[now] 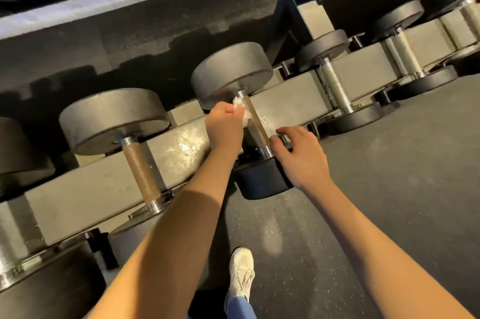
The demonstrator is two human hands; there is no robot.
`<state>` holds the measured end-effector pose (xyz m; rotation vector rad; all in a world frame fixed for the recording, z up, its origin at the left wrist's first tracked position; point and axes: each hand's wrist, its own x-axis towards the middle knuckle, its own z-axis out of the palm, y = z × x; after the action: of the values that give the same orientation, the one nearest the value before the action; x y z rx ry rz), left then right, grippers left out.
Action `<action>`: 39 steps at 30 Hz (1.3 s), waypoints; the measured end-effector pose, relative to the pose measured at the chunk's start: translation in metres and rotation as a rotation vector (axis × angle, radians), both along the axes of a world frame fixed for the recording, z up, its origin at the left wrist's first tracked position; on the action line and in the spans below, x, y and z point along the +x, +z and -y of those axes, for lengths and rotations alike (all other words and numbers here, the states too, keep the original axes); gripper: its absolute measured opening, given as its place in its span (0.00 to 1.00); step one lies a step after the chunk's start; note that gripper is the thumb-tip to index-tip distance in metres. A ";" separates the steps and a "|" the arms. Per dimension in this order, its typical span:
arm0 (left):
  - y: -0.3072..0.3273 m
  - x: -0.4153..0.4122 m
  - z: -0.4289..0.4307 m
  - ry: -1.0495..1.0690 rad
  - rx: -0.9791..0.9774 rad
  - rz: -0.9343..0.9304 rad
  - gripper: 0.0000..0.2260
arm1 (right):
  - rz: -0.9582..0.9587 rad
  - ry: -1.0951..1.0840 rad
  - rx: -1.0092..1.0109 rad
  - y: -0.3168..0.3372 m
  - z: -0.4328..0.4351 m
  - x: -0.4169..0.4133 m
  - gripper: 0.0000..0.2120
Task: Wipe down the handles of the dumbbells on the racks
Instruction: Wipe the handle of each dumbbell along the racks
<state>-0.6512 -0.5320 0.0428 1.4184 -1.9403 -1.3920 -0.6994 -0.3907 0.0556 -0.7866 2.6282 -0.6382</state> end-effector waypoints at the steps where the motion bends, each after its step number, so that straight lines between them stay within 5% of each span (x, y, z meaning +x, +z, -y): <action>1: -0.003 0.003 -0.005 -0.026 -0.003 0.020 0.11 | -0.004 0.000 -0.002 0.000 0.000 0.000 0.22; 5: -0.012 0.027 -0.034 -0.210 0.053 0.092 0.07 | -0.016 0.008 -0.022 -0.003 -0.001 0.001 0.20; 16: -0.005 -0.003 -0.002 0.120 -0.044 -0.066 0.05 | -0.006 0.005 -0.010 -0.004 -0.002 0.002 0.17; 27: -0.002 0.023 -0.025 -0.344 0.119 0.218 0.06 | 0.019 0.011 -0.024 -0.005 -0.003 0.002 0.18; 33: 0.014 0.027 -0.015 -0.269 0.191 -0.030 0.05 | 0.010 0.056 -0.030 0.003 0.000 0.004 0.23; 39: 0.033 0.019 -0.008 -0.311 0.271 -0.136 0.04 | 0.376 -0.062 -0.454 0.031 0.022 0.004 0.09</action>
<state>-0.6325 -0.5238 0.0757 1.1238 -2.0039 -1.9009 -0.6954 -0.4123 0.0865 -0.6241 2.1952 -1.2911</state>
